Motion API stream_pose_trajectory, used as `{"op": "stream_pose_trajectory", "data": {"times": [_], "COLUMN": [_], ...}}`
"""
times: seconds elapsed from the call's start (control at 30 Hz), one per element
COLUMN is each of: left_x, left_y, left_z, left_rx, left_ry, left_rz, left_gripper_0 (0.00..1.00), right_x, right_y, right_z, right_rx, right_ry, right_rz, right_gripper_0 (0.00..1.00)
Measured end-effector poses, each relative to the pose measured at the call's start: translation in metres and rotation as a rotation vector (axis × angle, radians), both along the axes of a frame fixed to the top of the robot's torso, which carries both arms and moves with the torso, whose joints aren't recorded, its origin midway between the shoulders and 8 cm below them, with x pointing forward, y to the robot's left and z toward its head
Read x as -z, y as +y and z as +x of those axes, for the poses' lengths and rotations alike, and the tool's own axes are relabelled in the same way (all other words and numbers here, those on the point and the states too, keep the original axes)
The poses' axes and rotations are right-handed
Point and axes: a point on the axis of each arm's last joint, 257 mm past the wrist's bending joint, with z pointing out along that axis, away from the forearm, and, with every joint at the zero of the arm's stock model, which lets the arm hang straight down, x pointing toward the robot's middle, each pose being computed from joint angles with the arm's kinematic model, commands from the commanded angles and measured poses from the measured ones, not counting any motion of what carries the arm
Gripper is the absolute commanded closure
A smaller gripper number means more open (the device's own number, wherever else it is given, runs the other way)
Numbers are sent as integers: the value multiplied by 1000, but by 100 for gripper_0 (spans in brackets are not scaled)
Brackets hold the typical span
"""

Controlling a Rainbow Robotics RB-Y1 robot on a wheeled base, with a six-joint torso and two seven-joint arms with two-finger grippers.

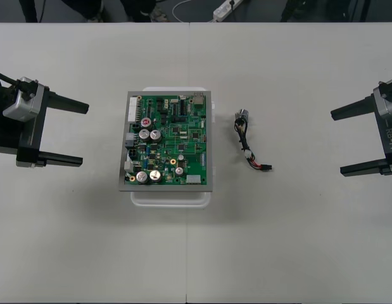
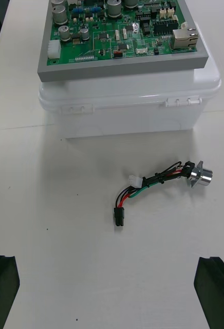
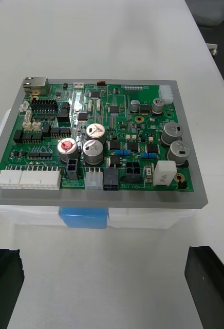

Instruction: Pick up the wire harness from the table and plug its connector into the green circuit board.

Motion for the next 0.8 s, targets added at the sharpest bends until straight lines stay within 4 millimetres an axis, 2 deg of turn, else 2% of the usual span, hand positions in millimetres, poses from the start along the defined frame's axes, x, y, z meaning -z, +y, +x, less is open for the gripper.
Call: {"op": "stream_pose_trajectory", "data": {"times": [0.8], "left_x": [0], "left_y": [0], "left_z": [0], "left_rx": [0], "left_ry": [0], "left_rz": [0], "left_gripper_0": [8], "right_x": [0], "right_y": [0], "right_z": [0], "right_rx": [0], "right_ry": [0], "right_rz": [0], "right_gripper_0": [0]}}
